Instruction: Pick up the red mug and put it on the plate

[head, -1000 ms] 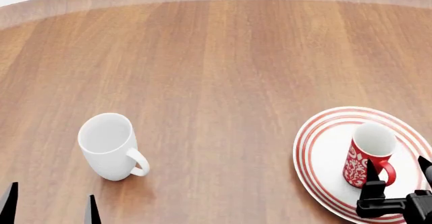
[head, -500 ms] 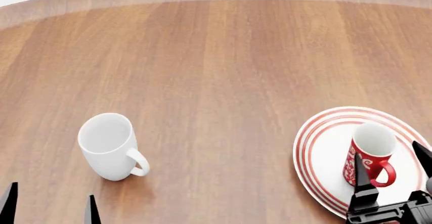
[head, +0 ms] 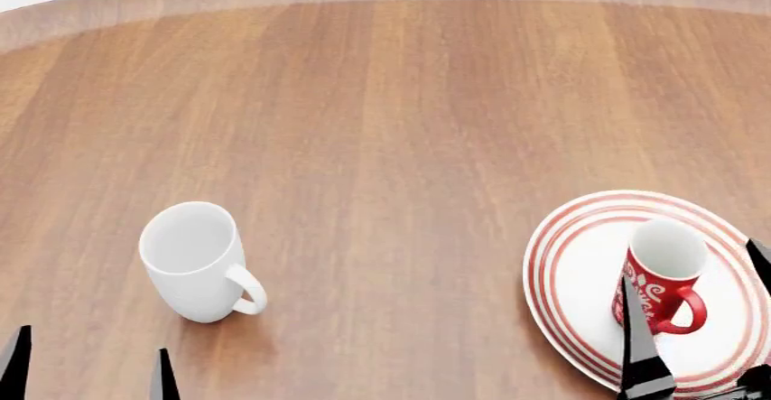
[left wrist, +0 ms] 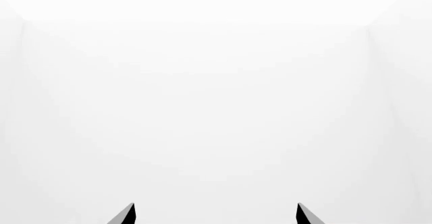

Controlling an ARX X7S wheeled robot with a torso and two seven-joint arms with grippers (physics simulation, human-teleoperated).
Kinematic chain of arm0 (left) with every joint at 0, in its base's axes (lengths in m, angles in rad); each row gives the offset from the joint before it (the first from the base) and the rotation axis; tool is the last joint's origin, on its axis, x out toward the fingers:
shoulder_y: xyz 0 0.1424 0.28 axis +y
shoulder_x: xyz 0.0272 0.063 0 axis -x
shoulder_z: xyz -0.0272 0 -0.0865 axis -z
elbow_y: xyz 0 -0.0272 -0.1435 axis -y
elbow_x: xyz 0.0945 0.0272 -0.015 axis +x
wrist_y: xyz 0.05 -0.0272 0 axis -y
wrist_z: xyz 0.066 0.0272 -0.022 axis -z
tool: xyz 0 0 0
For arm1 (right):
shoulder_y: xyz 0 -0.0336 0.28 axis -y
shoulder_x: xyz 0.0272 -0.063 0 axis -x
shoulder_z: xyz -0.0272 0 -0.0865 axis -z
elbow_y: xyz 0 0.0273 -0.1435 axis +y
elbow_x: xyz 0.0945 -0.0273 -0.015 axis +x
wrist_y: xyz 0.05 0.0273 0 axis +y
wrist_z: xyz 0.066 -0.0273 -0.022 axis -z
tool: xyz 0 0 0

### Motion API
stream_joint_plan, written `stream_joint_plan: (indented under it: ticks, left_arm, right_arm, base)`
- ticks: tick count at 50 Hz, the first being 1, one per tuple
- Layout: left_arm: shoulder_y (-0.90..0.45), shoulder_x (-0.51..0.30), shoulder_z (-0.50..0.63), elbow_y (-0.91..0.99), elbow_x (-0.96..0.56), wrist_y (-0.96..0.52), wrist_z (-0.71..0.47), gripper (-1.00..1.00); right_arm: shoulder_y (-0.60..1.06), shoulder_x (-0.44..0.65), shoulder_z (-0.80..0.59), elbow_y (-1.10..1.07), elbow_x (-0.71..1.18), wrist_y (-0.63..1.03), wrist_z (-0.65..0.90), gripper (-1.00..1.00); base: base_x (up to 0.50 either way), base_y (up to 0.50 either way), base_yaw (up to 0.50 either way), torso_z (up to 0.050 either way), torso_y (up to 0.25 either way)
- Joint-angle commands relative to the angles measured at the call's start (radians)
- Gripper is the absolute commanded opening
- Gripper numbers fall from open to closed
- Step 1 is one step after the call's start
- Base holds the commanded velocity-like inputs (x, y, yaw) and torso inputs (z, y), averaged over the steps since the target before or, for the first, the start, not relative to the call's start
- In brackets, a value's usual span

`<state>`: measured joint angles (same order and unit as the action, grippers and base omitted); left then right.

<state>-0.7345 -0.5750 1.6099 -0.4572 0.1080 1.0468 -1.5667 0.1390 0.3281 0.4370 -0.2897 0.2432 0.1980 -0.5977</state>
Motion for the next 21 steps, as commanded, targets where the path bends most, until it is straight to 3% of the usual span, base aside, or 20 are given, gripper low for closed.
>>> stream_joint_plan:
  ticks: [1,21]
  left_arm:
    - [0.002,0.0,-0.005,0.001,0.005,0.0,0.0,1.0]
    - [0.004,0.0,-0.011,0.0,0.011,0.0,0.0,1.0]
  right_arm:
    - [-0.082,-0.014,0.031,-0.15,0.035,-0.005,-0.003,1.0]
    - [-0.234,-0.051,0.055,-0.301,0.065,-0.127,-0.053,1.0]
  base:
    - [0.0,0.0,0.0,0.0,0.0]
    - [0.0,0.0,0.0,0.0,0.0]
